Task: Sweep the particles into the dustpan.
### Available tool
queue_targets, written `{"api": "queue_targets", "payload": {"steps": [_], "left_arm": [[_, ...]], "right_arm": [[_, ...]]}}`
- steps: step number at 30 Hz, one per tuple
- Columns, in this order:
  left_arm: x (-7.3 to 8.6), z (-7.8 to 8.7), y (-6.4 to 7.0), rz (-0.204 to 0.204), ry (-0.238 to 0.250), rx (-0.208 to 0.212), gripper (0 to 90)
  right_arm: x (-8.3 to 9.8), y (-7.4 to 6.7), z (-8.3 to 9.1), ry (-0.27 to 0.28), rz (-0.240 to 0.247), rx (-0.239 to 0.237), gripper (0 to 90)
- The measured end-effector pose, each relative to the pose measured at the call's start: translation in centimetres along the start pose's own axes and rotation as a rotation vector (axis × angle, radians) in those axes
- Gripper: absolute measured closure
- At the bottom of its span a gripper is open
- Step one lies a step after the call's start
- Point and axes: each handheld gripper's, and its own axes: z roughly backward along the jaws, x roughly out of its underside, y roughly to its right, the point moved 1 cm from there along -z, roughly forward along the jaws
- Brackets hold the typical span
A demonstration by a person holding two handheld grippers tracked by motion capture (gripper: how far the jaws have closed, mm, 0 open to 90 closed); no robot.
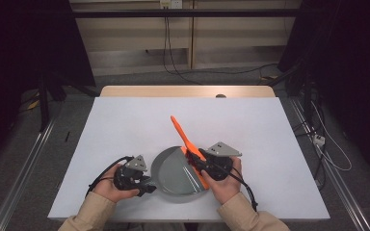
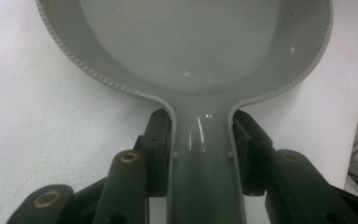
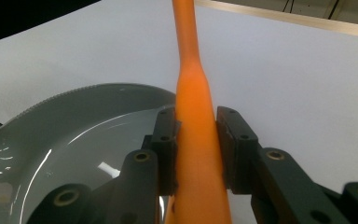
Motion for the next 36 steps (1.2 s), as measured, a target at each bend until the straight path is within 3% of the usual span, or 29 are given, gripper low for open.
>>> {"api": "queue_targets", "payload": {"steps": [10,14,20,26,31,36], "left_arm": [[0.0,0.0,0.1,0.02,0.014,-0.001,62.6],[0.0,0.0,0.1,0.021,0.014,0.0,62.6],[0.1,-0.1,0.3,0.031,0.022,0.001,62.6],[0.2,-0.1,0.2,0.033,0.021,0.005,62.6],[0.2,-0.1,0.2,0.038,0.022,0.004,62.6],[0.2,-0.1,0.2,0.037,0.023,0.004,62.6]], "right_arm": [[-0.1,-0.9,-0.2,0.02,-0.005,-0.016,70.4],[-0.5,-1.6,-0.1,0.039,-0.021,-0.061,71.1],[-1.0,-3.0,-0.5,0.049,0.011,-0.109,71.5],[-2.3,-1.5,0.3,0.092,-0.012,-0.098,71.5],[-2.7,0.6,0.8,0.112,-0.004,-0.034,71.4],[-1.9,2.7,0.5,0.086,-0.002,0.035,71.5]]}}
